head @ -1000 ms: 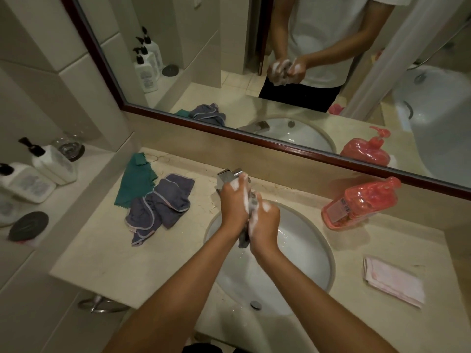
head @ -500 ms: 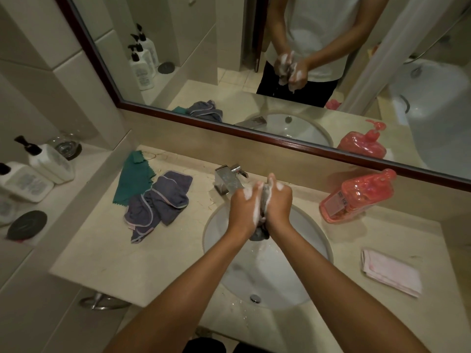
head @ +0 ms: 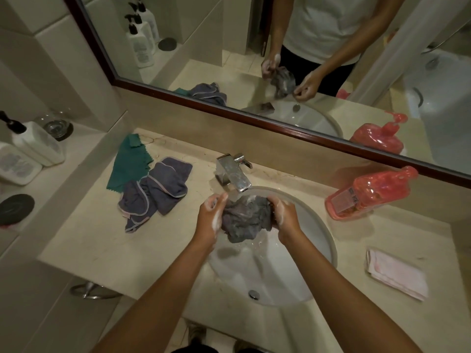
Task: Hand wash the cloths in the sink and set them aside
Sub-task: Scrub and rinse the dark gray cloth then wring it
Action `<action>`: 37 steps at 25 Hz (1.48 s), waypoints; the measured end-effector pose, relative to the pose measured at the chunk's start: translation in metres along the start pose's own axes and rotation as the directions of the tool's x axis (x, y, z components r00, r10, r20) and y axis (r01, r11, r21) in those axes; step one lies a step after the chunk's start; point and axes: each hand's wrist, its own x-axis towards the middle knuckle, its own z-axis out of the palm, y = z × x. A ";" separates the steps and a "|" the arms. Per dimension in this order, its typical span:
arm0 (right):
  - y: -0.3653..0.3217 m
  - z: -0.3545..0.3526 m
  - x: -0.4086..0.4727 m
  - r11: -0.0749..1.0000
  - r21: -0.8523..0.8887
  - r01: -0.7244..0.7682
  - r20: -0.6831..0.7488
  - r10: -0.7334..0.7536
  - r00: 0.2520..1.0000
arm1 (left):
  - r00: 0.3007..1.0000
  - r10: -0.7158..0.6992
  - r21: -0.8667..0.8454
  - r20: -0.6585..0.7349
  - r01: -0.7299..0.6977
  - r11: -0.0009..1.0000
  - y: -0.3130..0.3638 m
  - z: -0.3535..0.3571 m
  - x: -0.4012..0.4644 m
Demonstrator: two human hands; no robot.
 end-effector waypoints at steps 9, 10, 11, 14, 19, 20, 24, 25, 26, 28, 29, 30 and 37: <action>-0.011 0.017 0.073 0.988 0.147 0.047 -0.014 -0.045 0.999 | 0.919 -0.392 -0.366 -0.034 0.354 0.861 -0.061 0.005 0.040; -0.013 0.021 0.081 0.988 0.147 0.055 -0.015 -0.054 0.998 | 0.917 -0.396 -0.367 -0.047 0.353 0.861 -0.068 0.008 0.046; -0.016 0.024 0.090 0.987 0.149 0.060 -0.016 -0.058 0.998 | 0.916 -0.397 -0.369 -0.059 0.349 0.861 -0.074 0.013 0.052; -0.023 0.035 0.114 0.992 0.102 0.074 -0.011 -0.073 0.997 | 0.904 -0.424 -0.405 -0.044 0.372 0.835 -0.086 0.026 0.067; -0.032 0.060 0.128 0.985 0.168 0.030 0.157 -0.057 0.986 | 0.881 -0.472 -0.508 0.039 0.424 0.750 -0.095 0.039 0.082; -0.035 0.063 0.127 0.962 0.270 -0.035 0.213 -0.024 0.977 | 0.878 -0.478 -0.507 0.021 0.422 0.752 -0.095 0.040 0.085; -0.046 0.061 0.124 0.851 0.401 -0.338 0.407 0.165 0.899 | 0.888 -0.457 -0.460 -0.061 0.381 0.802 -0.095 0.045 0.091; -0.050 0.060 0.122 0.822 0.407 -0.398 0.438 0.206 0.875 | 0.888 -0.453 -0.453 -0.074 0.375 0.809 -0.094 0.046 0.092; -0.054 0.060 0.121 0.802 0.410 -0.435 0.452 0.236 0.860 | 0.887 -0.455 -0.445 -0.084 0.375 0.813 -0.095 0.047 0.093; -0.059 0.061 0.118 0.793 0.405 -0.455 0.441 0.266 0.857 | 0.880 -0.464 -0.430 -0.100 0.382 0.818 -0.094 0.047 0.094; -0.061 0.061 0.117 0.797 0.403 -0.450 0.430 0.269 0.862 | 0.877 -0.470 -0.426 -0.099 0.390 0.816 -0.094 0.047 0.095; -0.063 0.061 0.117 0.800 0.405 -0.443 0.422 0.267 0.867 | 0.874 -0.477 -0.423 -0.096 0.398 0.814 -0.094 0.047 0.095; -0.062 0.059 0.125 0.781 0.475 -0.405 0.418 0.204 0.885 | 0.881 -0.465 -0.419 -0.087 0.391 0.820 -0.088 0.043 0.096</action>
